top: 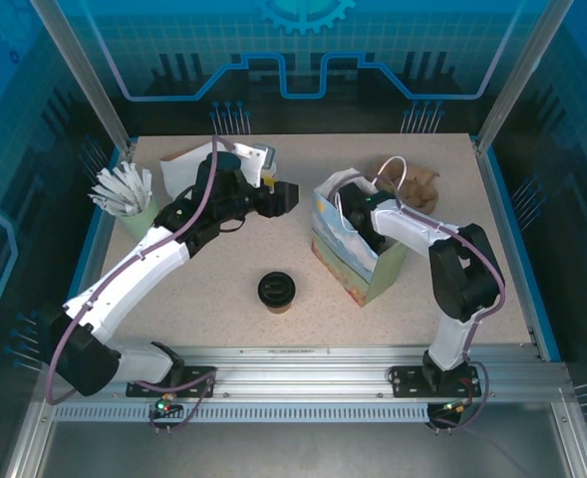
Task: Pack the takeout coffee
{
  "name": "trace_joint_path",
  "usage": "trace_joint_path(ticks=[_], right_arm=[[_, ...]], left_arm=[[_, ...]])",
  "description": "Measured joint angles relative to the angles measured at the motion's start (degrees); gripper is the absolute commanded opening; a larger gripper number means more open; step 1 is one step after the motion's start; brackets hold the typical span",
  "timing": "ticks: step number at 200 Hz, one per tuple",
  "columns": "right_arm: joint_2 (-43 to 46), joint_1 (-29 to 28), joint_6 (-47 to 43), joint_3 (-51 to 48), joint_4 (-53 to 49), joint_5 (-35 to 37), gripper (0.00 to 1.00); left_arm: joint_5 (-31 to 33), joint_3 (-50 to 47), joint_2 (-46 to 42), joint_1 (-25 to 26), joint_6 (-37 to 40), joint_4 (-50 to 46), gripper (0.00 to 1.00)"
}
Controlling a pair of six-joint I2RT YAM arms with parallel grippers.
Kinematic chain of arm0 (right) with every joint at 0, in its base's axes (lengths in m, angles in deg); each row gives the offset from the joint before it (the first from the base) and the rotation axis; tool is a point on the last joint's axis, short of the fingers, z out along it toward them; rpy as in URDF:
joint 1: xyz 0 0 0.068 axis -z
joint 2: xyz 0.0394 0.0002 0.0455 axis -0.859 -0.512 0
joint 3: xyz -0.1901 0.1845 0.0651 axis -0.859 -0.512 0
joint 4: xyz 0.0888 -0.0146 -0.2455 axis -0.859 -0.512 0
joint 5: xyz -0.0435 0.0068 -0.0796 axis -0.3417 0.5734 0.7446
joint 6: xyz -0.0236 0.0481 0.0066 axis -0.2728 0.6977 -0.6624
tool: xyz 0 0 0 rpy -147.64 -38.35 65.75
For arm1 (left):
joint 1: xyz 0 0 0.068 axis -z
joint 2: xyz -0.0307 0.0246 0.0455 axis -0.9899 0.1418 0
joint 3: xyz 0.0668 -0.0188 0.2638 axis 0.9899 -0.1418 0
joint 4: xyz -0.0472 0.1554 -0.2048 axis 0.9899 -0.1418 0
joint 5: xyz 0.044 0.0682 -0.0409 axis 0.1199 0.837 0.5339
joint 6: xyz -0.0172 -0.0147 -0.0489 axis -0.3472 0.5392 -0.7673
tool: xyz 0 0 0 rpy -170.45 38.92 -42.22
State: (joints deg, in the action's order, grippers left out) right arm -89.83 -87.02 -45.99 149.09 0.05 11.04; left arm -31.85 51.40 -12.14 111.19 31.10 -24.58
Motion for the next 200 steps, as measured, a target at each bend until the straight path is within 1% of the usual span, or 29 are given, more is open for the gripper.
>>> trace_joint_path(ticks=[109,116,121,133,153,200], right_arm=[[0.4,0.0,-0.4,-1.0,1.6,0.3,0.64],[0.7,0.0,-0.3,-1.0,1.6,0.3,0.66],[0.9,0.0,-0.2,-1.0,1.6,0.3,0.72],[1.5,0.0,0.0,-0.8,1.4,0.3,0.78],[2.6,0.0,0.4,0.1,0.6,0.4,0.85],[5.8,0.0,0.8,2.8,-1.7,0.4,0.86]], left_arm=[[0.3,-1.4,-0.6,0.0,-0.6,0.0,0.74],[0.3,-1.4,-0.6,0.0,-0.6,0.0,0.74],[0.3,-1.4,-0.7,0.0,-0.6,0.0,0.74],[0.3,-1.4,-0.8,0.0,-0.6,0.0,0.74],[0.3,-1.4,-0.9,0.0,-0.6,0.0,0.74],[0.4,-1.4,-1.4,0.0,-0.6,0.0,0.74]])
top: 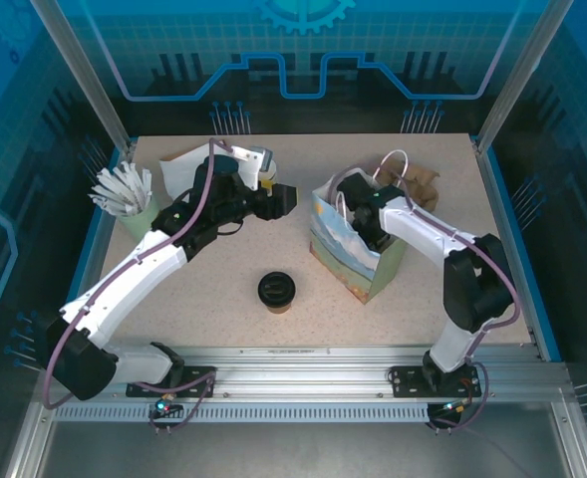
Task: Pack the takeout coffee
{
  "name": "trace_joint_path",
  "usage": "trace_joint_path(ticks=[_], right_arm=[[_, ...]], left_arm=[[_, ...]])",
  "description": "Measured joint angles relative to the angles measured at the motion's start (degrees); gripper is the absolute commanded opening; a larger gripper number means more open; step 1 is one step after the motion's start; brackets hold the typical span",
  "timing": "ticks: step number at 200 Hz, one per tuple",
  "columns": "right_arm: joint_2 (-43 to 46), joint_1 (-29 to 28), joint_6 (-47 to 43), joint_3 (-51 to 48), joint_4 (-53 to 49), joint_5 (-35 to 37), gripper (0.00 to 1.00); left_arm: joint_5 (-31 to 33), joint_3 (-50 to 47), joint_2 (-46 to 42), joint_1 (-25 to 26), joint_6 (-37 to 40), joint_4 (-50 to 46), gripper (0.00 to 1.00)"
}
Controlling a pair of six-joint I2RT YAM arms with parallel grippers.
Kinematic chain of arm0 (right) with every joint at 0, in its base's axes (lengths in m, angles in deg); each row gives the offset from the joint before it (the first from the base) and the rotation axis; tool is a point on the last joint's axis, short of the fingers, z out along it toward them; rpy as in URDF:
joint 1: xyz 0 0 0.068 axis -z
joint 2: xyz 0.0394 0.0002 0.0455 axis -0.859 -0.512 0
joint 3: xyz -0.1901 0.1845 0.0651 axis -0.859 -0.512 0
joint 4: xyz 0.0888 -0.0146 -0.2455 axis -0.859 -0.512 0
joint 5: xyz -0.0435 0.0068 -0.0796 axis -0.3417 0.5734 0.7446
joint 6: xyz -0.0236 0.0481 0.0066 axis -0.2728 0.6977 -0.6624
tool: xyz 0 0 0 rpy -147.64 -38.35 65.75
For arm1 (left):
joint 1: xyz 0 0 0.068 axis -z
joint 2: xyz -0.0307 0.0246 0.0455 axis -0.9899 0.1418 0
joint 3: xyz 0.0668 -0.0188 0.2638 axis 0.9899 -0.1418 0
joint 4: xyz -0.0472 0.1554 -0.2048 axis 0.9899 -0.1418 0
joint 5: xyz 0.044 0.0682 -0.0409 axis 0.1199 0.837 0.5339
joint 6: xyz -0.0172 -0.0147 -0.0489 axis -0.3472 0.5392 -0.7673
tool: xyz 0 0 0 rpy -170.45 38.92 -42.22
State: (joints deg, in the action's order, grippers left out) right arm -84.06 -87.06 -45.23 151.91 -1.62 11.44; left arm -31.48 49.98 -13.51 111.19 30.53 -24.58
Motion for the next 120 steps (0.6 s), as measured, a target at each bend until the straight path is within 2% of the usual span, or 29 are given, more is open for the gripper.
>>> trace_joint_path(ticks=[63,120], right_arm=[[4.2,0.0,-1.1,10.2,-4.6,0.6,0.84],[4.5,0.9,-3.8,19.0,-8.1,1.4,0.83]], left_arm=[[0.0,-0.2,-0.5,0.0,0.0,0.0,0.74],[0.0,-0.8,-1.7,0.0,0.0,-0.4,0.74]])
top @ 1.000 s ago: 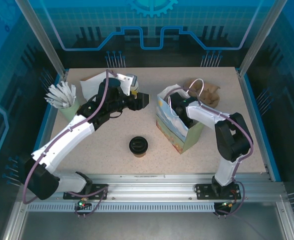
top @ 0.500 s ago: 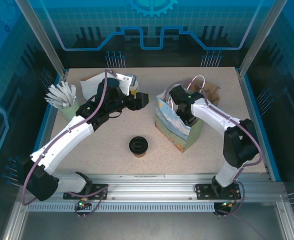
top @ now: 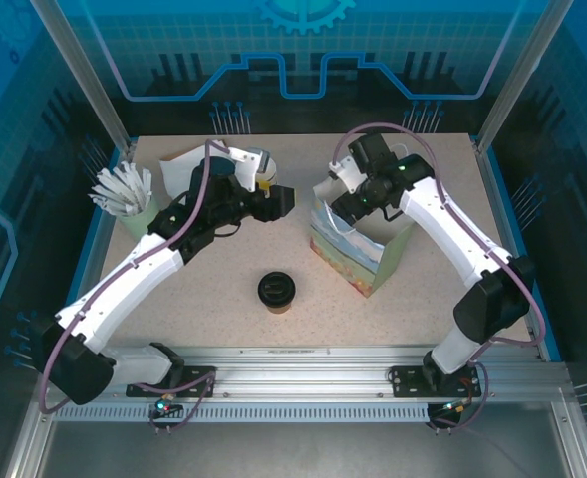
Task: Pack the takeout coffee
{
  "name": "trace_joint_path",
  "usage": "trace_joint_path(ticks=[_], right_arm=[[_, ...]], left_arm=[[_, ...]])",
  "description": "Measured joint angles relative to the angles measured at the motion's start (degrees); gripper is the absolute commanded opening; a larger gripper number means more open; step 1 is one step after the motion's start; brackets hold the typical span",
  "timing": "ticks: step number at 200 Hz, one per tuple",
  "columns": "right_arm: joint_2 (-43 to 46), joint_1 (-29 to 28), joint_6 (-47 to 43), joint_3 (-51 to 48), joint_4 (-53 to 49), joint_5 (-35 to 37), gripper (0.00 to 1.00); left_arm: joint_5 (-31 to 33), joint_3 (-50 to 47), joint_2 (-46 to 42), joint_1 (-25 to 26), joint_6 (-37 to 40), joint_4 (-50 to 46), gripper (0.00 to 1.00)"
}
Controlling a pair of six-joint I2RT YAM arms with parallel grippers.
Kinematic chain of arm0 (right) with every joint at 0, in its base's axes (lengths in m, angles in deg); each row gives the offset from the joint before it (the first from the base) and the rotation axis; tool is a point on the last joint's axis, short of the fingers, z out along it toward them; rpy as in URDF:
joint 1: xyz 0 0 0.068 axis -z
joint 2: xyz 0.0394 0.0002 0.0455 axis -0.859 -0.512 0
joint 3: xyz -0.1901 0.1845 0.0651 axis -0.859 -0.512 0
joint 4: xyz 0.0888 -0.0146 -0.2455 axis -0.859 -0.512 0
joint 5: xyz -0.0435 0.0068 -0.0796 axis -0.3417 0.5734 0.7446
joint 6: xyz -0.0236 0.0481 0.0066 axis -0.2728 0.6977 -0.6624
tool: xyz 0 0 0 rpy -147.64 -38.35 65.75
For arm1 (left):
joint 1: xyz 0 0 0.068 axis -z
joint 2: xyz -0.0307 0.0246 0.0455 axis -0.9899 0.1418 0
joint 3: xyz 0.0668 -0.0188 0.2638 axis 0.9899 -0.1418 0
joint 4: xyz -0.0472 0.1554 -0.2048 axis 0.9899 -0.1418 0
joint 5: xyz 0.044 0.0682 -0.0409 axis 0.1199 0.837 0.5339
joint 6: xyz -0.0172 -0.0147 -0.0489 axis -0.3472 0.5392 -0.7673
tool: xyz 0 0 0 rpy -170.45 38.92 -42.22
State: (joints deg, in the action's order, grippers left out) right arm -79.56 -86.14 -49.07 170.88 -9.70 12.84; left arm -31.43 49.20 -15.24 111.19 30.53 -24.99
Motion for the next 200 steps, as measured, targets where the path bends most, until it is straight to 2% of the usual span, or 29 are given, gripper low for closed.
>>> trace_joint_path(ticks=[107,133,157,164,200], right_arm=[[0.7,0.5,-0.6,14.8,-3.8,-0.4,0.83],[4.9,-0.3,0.6,16.5,-1.8,-1.8,0.88],[11.7,-6.9,0.7,13.9,2.8,-2.4,0.94],[13.5,-9.7,0.6,12.6,3.8,-2.8,1.00],[15.0,-23.1,0.0,8.0,6.1,-2.5,1.00]], left_arm=[[0.9,-1.4,-1.7,0.0,0.0,0.0,0.74],[1.5,-2.5,-2.4,-0.1,0.0,0.0,0.74],[1.7,-5.3,-4.6,-1.6,-0.9,0.0,0.76],[1.7,-6.7,-5.8,-2.6,-1.5,0.0,0.77],[2.0,-14.4,-13.1,-9.3,-5.4,-1.4,0.82]])
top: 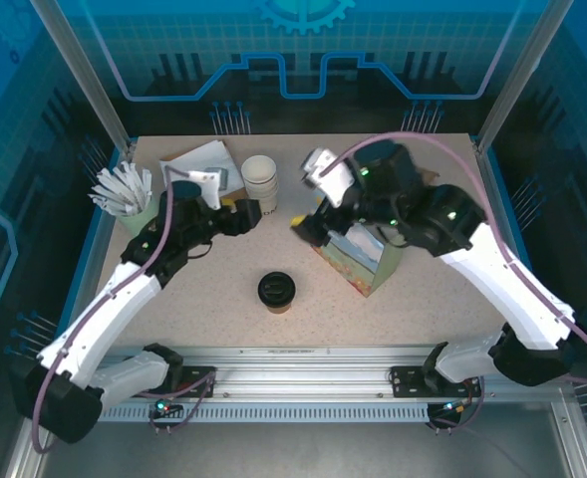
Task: Pack the takeout coffee
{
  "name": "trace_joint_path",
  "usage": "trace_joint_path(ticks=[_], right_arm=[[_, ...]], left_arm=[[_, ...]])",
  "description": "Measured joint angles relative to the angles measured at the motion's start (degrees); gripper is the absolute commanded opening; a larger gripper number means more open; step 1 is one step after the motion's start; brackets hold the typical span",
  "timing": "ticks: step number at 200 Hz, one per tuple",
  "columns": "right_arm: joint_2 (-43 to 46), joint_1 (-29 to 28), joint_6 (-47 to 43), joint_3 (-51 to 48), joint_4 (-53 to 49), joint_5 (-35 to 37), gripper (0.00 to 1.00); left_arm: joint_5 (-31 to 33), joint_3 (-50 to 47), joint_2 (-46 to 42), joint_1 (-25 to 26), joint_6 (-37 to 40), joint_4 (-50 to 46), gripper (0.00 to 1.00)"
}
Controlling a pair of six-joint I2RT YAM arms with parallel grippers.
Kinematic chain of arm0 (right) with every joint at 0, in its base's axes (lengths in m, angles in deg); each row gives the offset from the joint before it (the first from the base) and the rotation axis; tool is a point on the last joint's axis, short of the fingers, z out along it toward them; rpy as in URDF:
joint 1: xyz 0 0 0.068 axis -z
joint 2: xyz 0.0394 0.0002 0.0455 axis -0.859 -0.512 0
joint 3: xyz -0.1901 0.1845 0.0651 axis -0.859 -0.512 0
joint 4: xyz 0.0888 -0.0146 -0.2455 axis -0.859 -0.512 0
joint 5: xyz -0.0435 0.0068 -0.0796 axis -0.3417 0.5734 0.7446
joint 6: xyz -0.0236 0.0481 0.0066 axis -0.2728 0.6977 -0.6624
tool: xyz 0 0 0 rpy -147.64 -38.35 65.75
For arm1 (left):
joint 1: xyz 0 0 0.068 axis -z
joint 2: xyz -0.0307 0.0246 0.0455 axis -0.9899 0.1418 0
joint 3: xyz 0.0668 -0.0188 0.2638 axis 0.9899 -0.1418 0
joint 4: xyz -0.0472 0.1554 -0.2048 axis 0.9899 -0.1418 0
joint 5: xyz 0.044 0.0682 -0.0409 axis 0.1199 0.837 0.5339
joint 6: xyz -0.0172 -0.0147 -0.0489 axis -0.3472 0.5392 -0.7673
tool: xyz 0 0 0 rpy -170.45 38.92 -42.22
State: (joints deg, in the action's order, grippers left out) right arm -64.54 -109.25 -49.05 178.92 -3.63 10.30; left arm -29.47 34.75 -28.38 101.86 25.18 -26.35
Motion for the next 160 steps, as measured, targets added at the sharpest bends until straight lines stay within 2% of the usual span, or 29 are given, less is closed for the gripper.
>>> trace_joint_path(ticks=[37,84,160], right_arm=[[-7.6,-8.0,1.2,-6.2,-0.2,1.3,1.00],[-19.0,-9.0,5.7,-9.0,-3.2,0.7,1.00],[-32.3,-9.0,7.5,-0.6,-12.5,0.6,1.00]], left_arm=[[0.0,-5.3,-7.5,-8.0,-4.6,-4.5,0.87],[-2.7,-8.5,-11.6,-17.7,-8.5,-10.8,0.89],[-5.6,-9.5,-12.5,-20.0,-8.5,-15.3,0.89]])
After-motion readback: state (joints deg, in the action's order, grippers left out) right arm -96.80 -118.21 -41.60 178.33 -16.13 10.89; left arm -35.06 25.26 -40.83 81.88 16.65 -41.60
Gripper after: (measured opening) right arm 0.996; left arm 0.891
